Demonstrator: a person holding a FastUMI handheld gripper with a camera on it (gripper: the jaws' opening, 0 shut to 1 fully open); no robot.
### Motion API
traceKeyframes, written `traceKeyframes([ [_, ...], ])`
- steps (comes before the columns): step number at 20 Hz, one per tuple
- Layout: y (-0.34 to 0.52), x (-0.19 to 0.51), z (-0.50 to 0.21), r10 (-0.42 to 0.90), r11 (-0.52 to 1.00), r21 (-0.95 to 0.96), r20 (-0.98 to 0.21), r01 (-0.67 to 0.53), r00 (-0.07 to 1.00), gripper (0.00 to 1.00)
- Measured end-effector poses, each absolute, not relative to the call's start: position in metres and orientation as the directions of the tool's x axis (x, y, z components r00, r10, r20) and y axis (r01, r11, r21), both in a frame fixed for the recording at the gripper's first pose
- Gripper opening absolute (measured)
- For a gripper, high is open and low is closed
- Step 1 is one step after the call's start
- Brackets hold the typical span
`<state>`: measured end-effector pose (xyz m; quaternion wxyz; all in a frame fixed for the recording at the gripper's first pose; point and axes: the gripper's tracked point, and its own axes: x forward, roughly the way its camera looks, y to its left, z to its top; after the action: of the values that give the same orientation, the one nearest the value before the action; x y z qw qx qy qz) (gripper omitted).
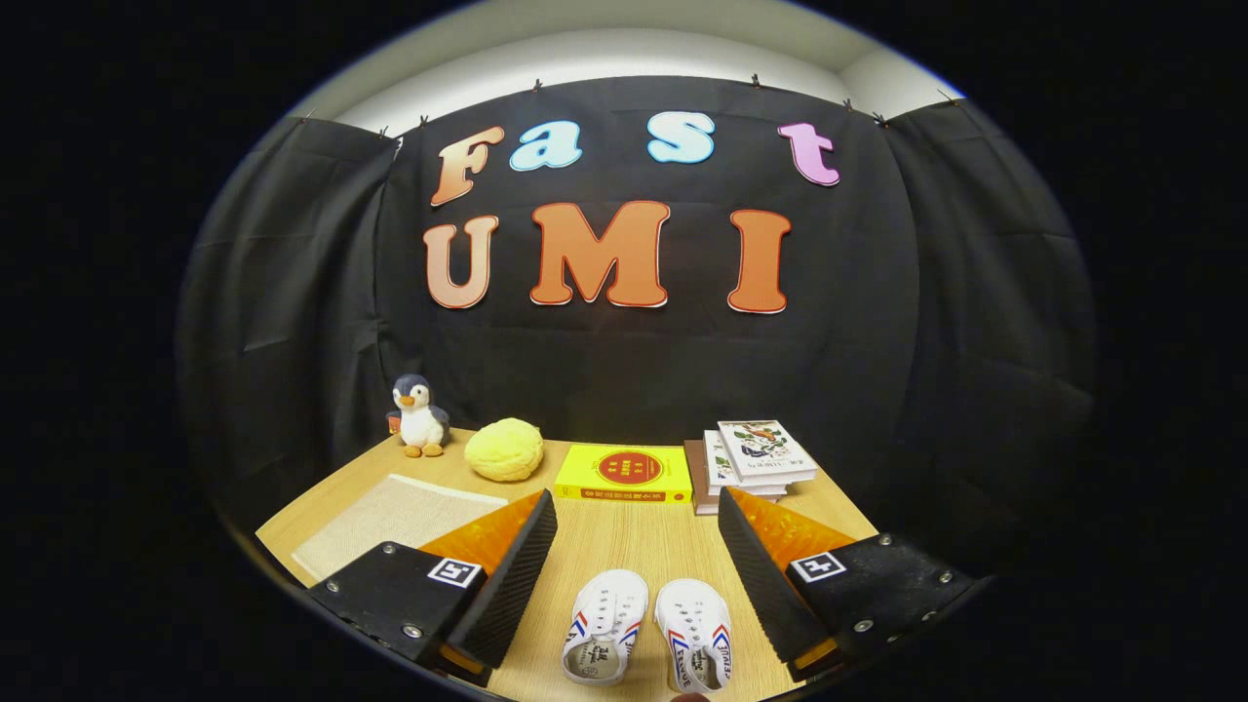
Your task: Open the storage box then place both shoes into the box .Put the left shoe in first, then the right shoe, with the right side of both shoes facing outward in a uniform manner.
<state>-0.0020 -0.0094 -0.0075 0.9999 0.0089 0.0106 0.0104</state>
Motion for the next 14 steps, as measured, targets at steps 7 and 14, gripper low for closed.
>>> traceKeyframes([
  [7, -0.005, 0.0, -0.012, 0.048, 0.999, 0.018, -0.027, -0.048, 0.998, 0.99],
  [14, 0.028, 0.019, -0.058, 0.265, 0.942, 0.253, -0.154, -0.221, 0.952, 0.99],
])
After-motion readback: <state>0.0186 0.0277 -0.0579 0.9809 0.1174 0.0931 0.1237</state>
